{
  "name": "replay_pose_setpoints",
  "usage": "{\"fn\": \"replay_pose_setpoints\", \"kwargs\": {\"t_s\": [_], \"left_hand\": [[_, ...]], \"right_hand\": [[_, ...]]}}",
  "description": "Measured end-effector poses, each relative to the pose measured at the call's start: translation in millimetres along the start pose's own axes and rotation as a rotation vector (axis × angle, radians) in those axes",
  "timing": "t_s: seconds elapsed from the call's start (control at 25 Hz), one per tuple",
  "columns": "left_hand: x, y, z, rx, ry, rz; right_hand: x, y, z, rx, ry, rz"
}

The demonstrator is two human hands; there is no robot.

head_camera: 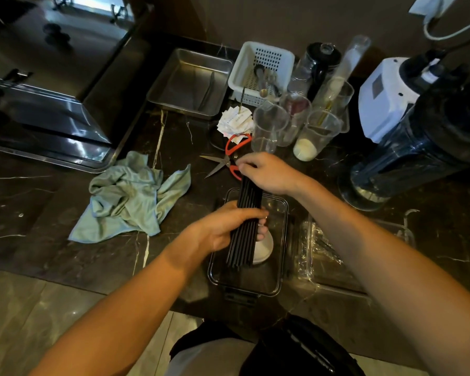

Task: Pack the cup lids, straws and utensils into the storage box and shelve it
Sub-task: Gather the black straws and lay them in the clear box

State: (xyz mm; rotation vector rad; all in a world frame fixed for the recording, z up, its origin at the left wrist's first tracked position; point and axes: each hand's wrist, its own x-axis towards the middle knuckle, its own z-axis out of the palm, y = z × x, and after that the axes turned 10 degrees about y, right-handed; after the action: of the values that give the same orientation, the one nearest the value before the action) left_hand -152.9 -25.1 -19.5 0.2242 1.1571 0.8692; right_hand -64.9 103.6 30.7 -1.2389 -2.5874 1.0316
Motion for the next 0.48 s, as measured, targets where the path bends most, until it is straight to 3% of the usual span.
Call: {"fn": "replay_pose_setpoints", "kwargs": {"t_s": [0.12, 0.24, 0.36, 0.48], "left_hand": [[10, 5, -5, 0.052, -0.008, -0.028], [21, 14, -12, 0.161, 0.019, -0.018], [39, 34, -23, 0.524, 0.152, 0.082], [62, 54, -25, 1.02, 0.202, 0.223]], "right_hand": [[5, 3, -1, 0.042, -0.043, 0.047], [5, 13, -4, -0.059, 0.023, -0.022], [-2, 26, -13, -0.264, -0.005, -0.175], [-10, 39, -8, -0.547, -0.131, -0.149]]}}
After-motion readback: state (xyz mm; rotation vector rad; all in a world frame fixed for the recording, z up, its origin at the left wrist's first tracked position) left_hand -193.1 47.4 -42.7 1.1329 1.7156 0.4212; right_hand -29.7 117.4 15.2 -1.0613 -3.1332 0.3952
